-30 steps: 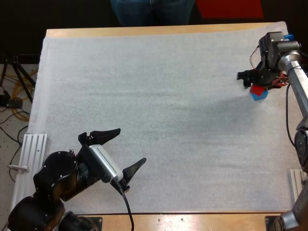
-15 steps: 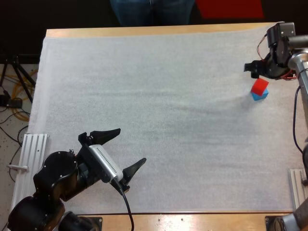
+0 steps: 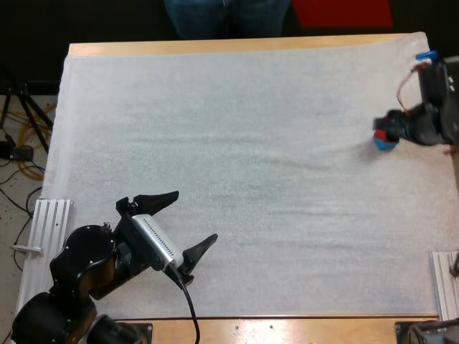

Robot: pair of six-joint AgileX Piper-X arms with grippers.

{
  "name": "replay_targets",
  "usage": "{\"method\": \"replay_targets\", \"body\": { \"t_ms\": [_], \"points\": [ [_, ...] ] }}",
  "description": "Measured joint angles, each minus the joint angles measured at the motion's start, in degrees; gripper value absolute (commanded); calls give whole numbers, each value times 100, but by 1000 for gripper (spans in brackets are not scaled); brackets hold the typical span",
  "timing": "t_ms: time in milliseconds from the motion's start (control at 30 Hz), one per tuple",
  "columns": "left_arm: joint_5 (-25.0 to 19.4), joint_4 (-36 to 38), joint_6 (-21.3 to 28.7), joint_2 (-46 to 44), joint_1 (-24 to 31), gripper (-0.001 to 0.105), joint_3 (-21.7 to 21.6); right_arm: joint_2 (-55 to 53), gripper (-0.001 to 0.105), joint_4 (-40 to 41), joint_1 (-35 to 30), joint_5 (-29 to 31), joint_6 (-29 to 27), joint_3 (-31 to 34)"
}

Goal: Stack red cube on blue cube

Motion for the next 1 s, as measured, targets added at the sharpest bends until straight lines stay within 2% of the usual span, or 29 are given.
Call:
{"method": "replay_targets", "body": {
  "t_ms": [233, 333, 467, 600, 667, 767, 1000],
  "points": [
    [-628, 13, -66, 0, 38, 87, -171, -1575, 69, -542, 0, 12, 42, 1193],
    [-697, 2, -66, 0, 386, 87, -291, -2064, 69, -913, 0, 36, -50, 1670],
    [-690, 17, 62, 0, 1390, 87, -313, -2351, 69, -999, -139, 36, -266, 1976],
    [-547, 102, 123, 0, 2565, 87, -328, -2357, 69, -984, -730, -51, -475, 2001],
    [-547, 99, 126, 0, 2803, 87, -369, -2378, 69, -984, -1002, -130, -571, 2001],
    [-547, 130, 136, 0, 2847, 87, -455, -2488, 69, -1016, -1326, -171, -603, 2001],
    [-541, 403, 131, -50, 2847, 87, -581, -3304, 69, -1027, -1343, -178, -888, 2015]
  ]
}}
